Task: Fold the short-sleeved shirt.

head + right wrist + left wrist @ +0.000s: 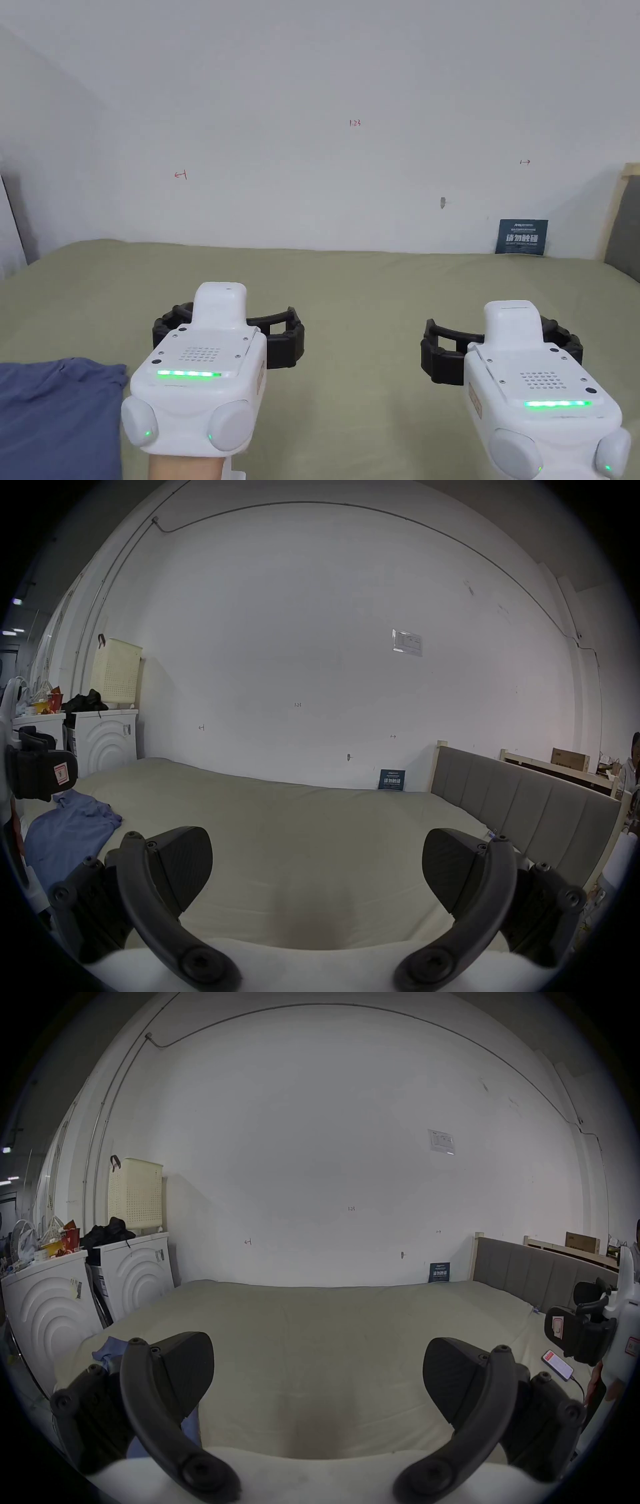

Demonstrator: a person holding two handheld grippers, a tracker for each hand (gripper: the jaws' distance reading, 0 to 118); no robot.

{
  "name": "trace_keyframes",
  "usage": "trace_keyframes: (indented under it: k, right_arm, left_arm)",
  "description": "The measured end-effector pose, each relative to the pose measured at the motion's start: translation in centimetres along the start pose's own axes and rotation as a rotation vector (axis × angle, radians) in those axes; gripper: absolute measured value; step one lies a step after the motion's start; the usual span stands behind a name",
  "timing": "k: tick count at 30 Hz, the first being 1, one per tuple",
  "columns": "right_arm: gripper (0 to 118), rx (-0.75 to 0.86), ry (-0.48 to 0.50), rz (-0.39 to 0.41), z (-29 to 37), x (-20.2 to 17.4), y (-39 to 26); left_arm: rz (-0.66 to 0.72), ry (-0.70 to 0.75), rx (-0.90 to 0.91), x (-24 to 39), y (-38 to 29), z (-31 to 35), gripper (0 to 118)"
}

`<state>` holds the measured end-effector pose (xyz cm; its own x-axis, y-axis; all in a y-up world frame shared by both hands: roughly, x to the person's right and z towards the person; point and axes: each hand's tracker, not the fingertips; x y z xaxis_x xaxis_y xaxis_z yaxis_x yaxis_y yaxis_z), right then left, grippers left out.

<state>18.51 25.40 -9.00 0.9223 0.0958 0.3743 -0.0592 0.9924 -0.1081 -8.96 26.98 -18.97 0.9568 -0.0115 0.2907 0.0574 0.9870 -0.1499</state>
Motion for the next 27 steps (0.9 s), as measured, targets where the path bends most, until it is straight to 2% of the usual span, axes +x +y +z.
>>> trace_keyframes:
  k: [19, 20, 21, 22, 23, 24, 25, 26, 27]
  right_arm:
    - [118, -0.01, 0.009, -0.005, -0.1, -0.1, 0.3]
    - [115, -0.013, 0.007, -0.011, -0.1, -0.1, 0.4]
    - [107, -0.019, 0.012, -0.017, -0.1, 0.0, 0.6]
    - [82, -0.023, 0.014, -0.02, 0.0, 0.1, 0.7]
    - [13, -0.022, 0.007, -0.022, 0.1, 0.1, 0.7]
    - [0, -0.028, -0.025, -0.02, -0.1, 0.1, 0.8]
    - [0, 0.004, -0.067, 0.001, -0.2, 0.1, 0.6]
    - [0, -0.016, -0.043, -0.026, -0.3, 0.3, 0.5]
    - [0, -0.031, -0.037, -0.038, -0.3, 0.4, 0.6]
  left_arm:
    - [-0.01, -0.005, 0.0, -0.2, 0.2, -0.1, 118]
    - [-0.009, -0.005, 0.0, -0.2, 0.2, -0.1, 118]
    - [-0.009, -0.005, -0.003, -0.2, 0.2, -0.1, 118]
    - [-0.01, -0.004, -0.008, -0.2, 0.3, -0.1, 109]
    - [-0.014, -0.009, -0.012, -0.3, 0.3, 0.0, 63]
    - [-0.023, -0.02, -0.016, -0.2, 0.4, 0.0, 0]
    - [-0.041, -0.007, -0.025, 0.0, 0.4, -0.3, 0]
    - [-0.075, 0.066, -0.018, 0.3, 0.4, -0.2, 0]
    - [-0.067, 0.013, -0.02, 0.8, 0.6, 0.0, 0]
